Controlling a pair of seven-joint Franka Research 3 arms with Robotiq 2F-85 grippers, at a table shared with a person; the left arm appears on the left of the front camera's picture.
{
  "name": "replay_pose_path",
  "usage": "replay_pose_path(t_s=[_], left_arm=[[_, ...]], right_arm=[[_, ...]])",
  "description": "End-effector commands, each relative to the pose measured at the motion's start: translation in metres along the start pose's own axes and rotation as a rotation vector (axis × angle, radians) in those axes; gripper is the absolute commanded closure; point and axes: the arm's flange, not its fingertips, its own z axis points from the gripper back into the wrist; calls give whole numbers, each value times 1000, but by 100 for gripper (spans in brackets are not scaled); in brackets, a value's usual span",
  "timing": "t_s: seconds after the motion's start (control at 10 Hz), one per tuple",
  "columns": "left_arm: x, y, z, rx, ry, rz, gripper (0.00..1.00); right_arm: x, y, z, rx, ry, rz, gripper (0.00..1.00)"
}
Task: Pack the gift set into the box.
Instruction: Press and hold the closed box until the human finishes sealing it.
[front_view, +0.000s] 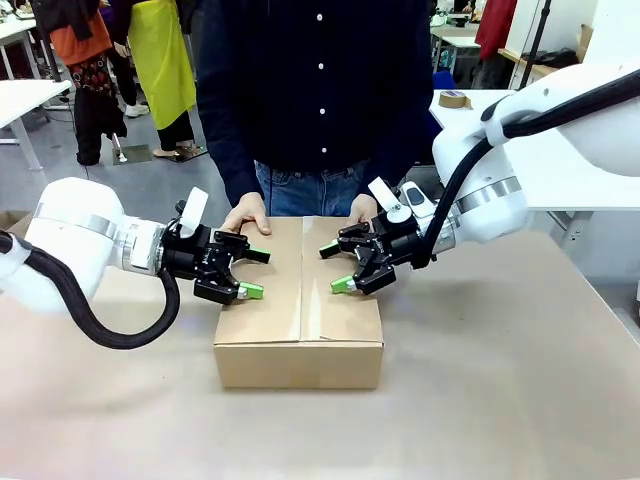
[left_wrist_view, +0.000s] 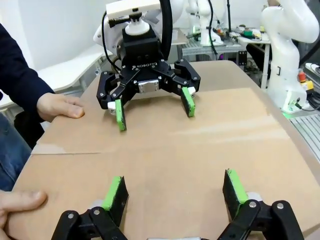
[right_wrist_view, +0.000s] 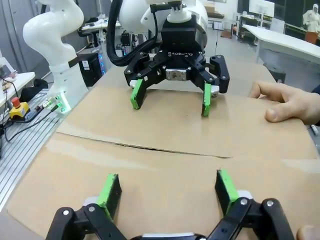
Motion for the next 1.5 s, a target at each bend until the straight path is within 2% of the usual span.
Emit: replay_pose_path(t_s=[0.0, 0.1, 0.2, 0.3, 0.5, 0.7, 0.9, 1.0, 1.4], left_arm=[[1, 1, -2, -19, 66, 1, 0], [0, 2, -2, -20, 89, -3, 0], [1, 3, -3, 15, 94, 2, 0], [3, 1, -1, -9, 23, -3, 0], [3, 1, -1, -9, 23, -3, 0], [3, 1, -1, -9, 23, -3, 0], [3, 1, -1, -9, 23, -3, 0], [3, 1, -1, -9, 23, -3, 0], [3, 1, -1, -9, 23, -3, 0]], right_arm=[[-17, -7, -5, -68, 24, 28, 0], [-17, -8, 0, -86, 11, 16, 0], [0, 0, 0, -6, -5, -4, 0], [0, 0, 0, -6, -5, -4, 0], [-3, 2, 8, -32, -15, -14, 0], [-9, 8, 14, -13, 19, -53, 0], [-12, 6, 12, -26, 62, -36, 0], [-5, 0, 11, -23, -10, -31, 0], [-5, 0, 11, -23, -10, -31, 0]])
